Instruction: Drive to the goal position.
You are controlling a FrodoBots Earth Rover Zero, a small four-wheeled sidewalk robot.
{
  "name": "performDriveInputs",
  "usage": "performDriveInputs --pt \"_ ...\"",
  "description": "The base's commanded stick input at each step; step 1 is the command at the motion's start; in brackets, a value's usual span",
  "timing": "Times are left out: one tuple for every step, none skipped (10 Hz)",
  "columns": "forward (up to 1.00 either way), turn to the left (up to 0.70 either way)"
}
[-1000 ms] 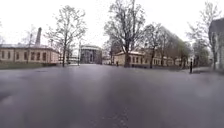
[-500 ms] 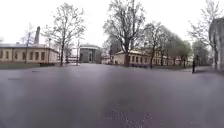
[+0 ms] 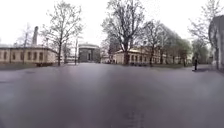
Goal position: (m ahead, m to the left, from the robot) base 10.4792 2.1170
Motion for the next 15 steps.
performDriveInputs --pt "1.0 0.0" --pt "1.0 0.0" --pt "1.0 0.0" --pt "1.0 0.0" --pt "1.0 0.0" --pt "1.0 0.0" --pt "1.0 0.0" --pt "1.0 0.0" --pt "1.0 0.0" --pt "1.0 0.0" --pt "1.0 0.09" --pt "1.0 0.4" --pt "1.0 0.4" --pt "1.0 0.35" --pt "1.0 0.1"
